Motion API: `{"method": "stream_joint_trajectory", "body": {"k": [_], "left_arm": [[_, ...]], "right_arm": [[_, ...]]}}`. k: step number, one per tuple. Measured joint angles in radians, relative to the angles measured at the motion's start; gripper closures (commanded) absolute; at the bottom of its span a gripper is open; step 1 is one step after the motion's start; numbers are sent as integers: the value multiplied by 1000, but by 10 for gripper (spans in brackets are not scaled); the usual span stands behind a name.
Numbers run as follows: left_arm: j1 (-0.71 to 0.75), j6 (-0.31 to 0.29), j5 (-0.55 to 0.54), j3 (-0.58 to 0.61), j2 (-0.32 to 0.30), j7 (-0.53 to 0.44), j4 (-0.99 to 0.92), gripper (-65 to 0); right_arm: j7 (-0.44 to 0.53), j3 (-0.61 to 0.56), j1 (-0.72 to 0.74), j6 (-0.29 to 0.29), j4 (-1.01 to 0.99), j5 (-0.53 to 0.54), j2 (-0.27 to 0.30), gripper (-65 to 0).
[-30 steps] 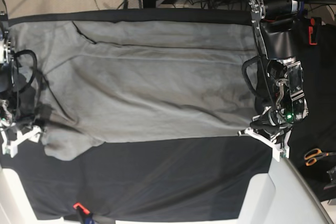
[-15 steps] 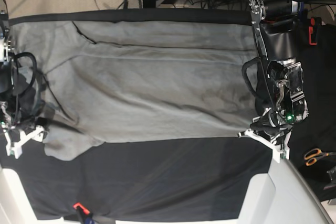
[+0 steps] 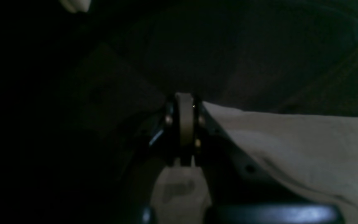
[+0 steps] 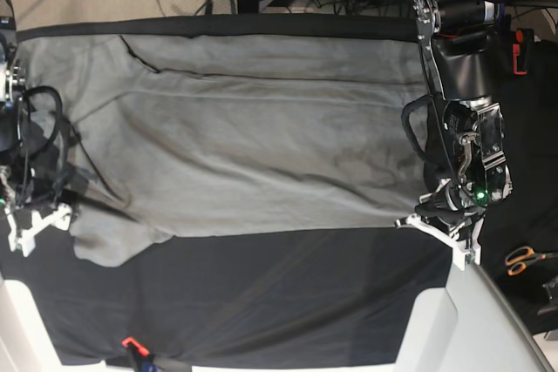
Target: Fold the T-shirt properly
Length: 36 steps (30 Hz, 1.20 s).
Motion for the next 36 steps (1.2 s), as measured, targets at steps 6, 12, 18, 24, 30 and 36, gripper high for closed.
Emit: {"method": "stream_joint_trajectory", "body": {"k": [6, 12, 18, 24, 30, 36], "left_arm": [[0, 0, 0, 3, 0, 0, 0, 0], [0, 0, 0, 3, 0, 0, 0, 0], [0, 0, 0, 3, 0, 0, 0, 0], [0, 0, 0, 3, 0, 0, 0, 0], [0, 0, -1, 3, 0, 0, 0, 0], [0, 0, -1, 3, 0, 0, 0, 0]], "right_arm": [[0, 0, -8, 0, 0, 0, 0, -174], [0, 0, -8, 1, 0, 0, 0, -29], [-3, -6, -9, 0, 56, -6, 0, -24], [0, -7, -3, 3, 150, -5, 3, -24], [0, -10, -3, 3, 159, -5, 4, -24], [59, -113, -5, 2, 159, -9, 11, -24]]}}
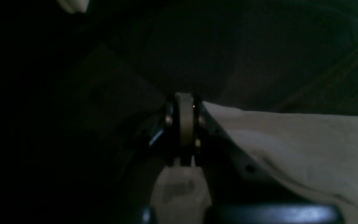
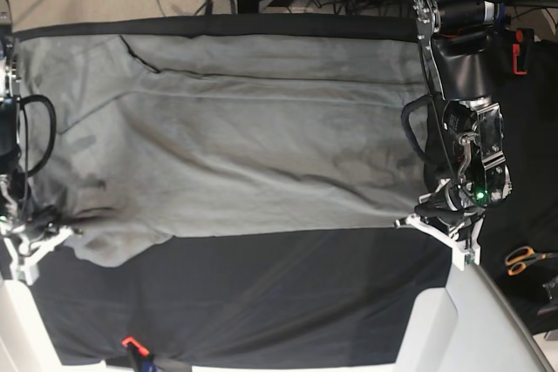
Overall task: Fold the T-shirt properly
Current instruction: 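Pull the shirt's side edges with both grippers toward the robot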
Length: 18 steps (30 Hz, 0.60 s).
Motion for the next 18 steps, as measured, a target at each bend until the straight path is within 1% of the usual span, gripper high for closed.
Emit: {"method": "stream_joint_trajectory", "body": {"k": [2, 6, 9, 11, 12, 13, 14, 18], "left_arm": [[0, 0, 0, 0, 0, 0, 0, 0], [1, 0, 0, 0, 0, 0, 3, 0], [25, -1, -3, 2, 0, 3, 59, 0], [51, -3, -6, 2, 0, 5, 104, 0], [64, -3, -6, 2, -2, 27, 117, 0], [74, -3, -2, 2, -2, 68, 128, 0], [88, -3, -1, 1, -2, 79, 140, 0], [129, -3, -3, 2, 0, 79, 188, 0]], "right_arm": [[0, -38, -2, 2, 0, 1, -4, -23], [1, -46, -3, 1, 0, 1, -4, -23], [1, -47, -3, 1, -18, 2, -2, -23], [-44, -49, -3, 2, -39, 2, 0, -23], [-71, -49, -7, 2, -42, 1, 4, -23], [-73, -49, -13, 2, -44, 2, 11, -23], [-85, -49, -16, 1, -44, 2, 18, -23], [-127, -49, -11, 0, -44, 2, 27, -23]]}}
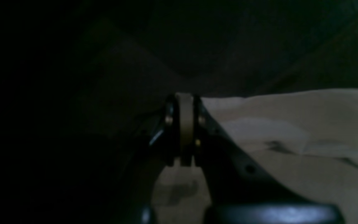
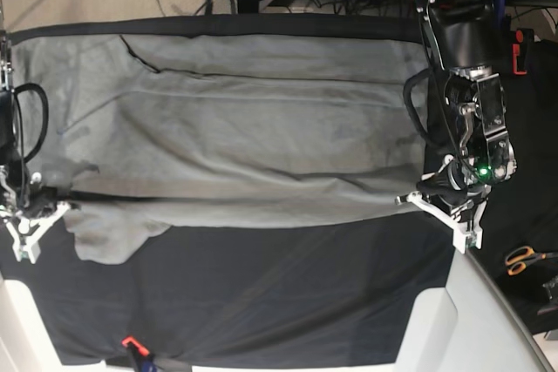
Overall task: Fold the T-shirt properly
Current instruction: 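Pull the shirt's side edges with both grippers toward the robot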
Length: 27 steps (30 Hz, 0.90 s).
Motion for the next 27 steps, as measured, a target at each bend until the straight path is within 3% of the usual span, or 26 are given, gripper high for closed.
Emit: {"method": "stream_joint_trajectory", "body": {"k": [4, 8, 19, 23, 27], "left_arm": [[15, -7, 1, -1, -3, 40, 8, 0], [48, -93, 2, 2, -11, 70, 47, 0], [156, -91, -3, 1, -67, 71, 110, 0], [180, -95, -5, 2, -66, 68, 112, 0], [196, -139, -6, 2, -64, 70, 112, 0]], "right_arm": [[-9, 0, -6, 1, 0, 1, -6, -23], [-10, 1, -30, 1, 0, 3, -5, -23], [-12, 6, -124, 1, 130, 8, 8, -21], [-10, 88, -152, 2, 135, 10, 8, -21], [-14, 134, -217, 1, 197, 3, 19, -21]]}}
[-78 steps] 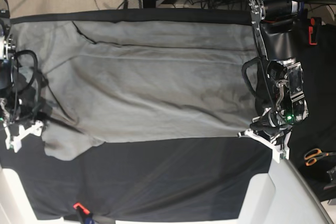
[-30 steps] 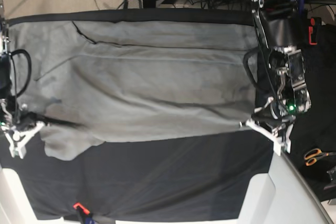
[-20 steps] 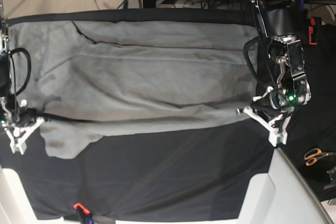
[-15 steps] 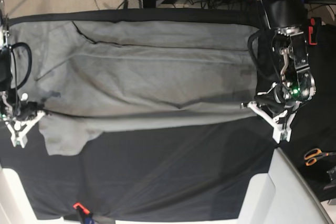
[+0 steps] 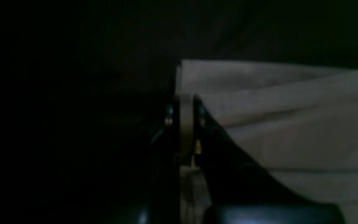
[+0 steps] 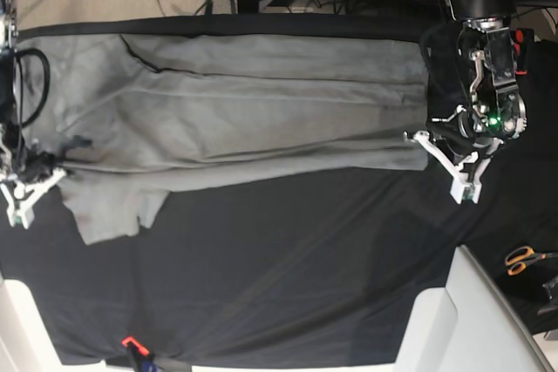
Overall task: Fold the T-shirt properly
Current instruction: 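Pull the shirt's side edges with both grippers toward the robot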
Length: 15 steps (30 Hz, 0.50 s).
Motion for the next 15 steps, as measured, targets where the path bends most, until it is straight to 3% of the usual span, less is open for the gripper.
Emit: {"method": "stream_joint_trajectory", "body": {"k": [4, 9, 12, 15], "left_arm": [[-3, 0, 4, 0, 3, 0, 15, 0], [-2, 0, 7, 1, 6, 0, 94, 0], [6, 0, 3, 1, 6, 79, 135, 0], [22, 0, 3, 1, 6, 84, 197, 0]], "right_arm": [[-5, 75, -88, 2, 166, 3, -3, -21], [-118, 167, -169, 0, 313, 0, -3, -21], [-143, 178, -205, 0, 367, 0, -3, -21], [-189, 177, -221, -3, 407, 3, -5, -21]]}}
